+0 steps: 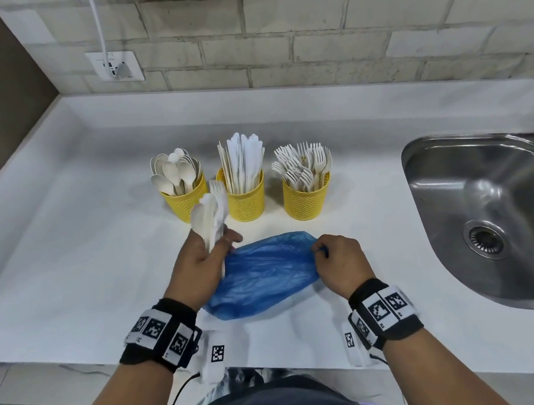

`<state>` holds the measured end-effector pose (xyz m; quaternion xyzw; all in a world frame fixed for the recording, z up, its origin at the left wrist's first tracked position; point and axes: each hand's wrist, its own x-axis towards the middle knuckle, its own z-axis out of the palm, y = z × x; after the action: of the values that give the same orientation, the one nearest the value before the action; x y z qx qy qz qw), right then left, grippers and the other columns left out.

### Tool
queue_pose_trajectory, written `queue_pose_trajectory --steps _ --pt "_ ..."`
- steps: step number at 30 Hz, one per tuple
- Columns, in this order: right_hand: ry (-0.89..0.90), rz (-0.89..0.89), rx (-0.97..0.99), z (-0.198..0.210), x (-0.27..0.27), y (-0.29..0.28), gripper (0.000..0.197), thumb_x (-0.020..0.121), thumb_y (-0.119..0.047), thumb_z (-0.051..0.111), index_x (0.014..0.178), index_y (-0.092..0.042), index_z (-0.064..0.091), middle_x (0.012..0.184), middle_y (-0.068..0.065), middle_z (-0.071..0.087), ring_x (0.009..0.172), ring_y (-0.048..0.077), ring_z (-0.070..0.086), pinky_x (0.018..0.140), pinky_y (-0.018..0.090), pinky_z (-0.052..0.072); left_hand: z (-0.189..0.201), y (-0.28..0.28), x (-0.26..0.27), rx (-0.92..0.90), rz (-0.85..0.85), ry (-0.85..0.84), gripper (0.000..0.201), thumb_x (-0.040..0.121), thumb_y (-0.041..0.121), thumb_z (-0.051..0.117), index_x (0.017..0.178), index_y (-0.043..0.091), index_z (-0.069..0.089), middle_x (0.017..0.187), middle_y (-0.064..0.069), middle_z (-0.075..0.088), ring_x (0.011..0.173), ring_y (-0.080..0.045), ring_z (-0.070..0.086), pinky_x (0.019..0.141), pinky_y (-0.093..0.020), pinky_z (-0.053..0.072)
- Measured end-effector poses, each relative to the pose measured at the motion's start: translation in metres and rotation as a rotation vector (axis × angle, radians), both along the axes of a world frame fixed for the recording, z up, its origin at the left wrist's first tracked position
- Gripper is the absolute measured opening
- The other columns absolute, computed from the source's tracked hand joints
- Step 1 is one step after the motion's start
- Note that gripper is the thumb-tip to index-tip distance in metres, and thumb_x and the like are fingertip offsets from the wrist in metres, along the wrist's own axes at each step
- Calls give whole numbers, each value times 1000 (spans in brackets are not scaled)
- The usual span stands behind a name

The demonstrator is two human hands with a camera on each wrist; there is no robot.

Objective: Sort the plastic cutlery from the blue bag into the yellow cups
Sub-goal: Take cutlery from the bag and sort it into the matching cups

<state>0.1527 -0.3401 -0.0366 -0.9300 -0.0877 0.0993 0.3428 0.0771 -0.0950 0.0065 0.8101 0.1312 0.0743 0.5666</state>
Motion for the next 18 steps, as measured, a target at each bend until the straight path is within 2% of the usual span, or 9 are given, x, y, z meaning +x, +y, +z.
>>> queue_pose_trajectory --steps 2,4,7,10,13,15,18 --pt "14 -6 -62 -1 -1 -1 26 96 -11 50 102 -3 73 102 14 75 97 35 68 86 41 56 12 1 6 -114 64 -50 13 106 12 50 101 14 62 91 -3 71 76 -16 66 73 -31 53" --pt "27 -15 -110 0 -1 -1 27 96 -12 49 106 -3 72 106 15 74 99 35 67 87 39 55 26 3 11 -247 123 -97 12 107 14 49 100 14 59 85 -8 64 72 -19 62 66 -39 52" --pt "55 -14 -161 0 -1 -2 27 95 -12 49 107 -3 71 107 15 73 98 35 67 83 34 53 46 4 22 -556 178 -210 5 107 16 50 105 13 54 77 -2 54 63 -17 51 64 -33 46" --pt "88 -16 -197 -1 -2 -4 28 95 -10 47 111 -3 69 111 16 72 101 36 66 83 33 51 65 2 29 -808 188 -281 9 107 22 52 100 18 55 71 2 47 58 -13 42 61 -30 39" --pt "131 6 -210 1 1 -9 32 97 -12 47 123 -5 64 120 17 69 108 37 65 89 36 52 78 -2 32 -887 121 -324 7 106 23 53 104 17 53 72 2 44 58 -13 39 59 -28 38" --pt "174 71 -264 7 2 -12 38 98 -16 47 133 -7 59 128 19 62 112 39 62 95 37 50 84 -7 33 -871 55 -325 11 105 23 55 109 15 49 73 2 44 58 -13 40 59 -27 39" --pt "41 106 -368 28 0 -11 39 99 -21 48 135 -12 58 125 18 46 108 43 53 95 42 47 89 -17 31 -793 -29 -301 5 105 18 53 109 16 55 72 2 49 59 -13 45 60 -28 41"
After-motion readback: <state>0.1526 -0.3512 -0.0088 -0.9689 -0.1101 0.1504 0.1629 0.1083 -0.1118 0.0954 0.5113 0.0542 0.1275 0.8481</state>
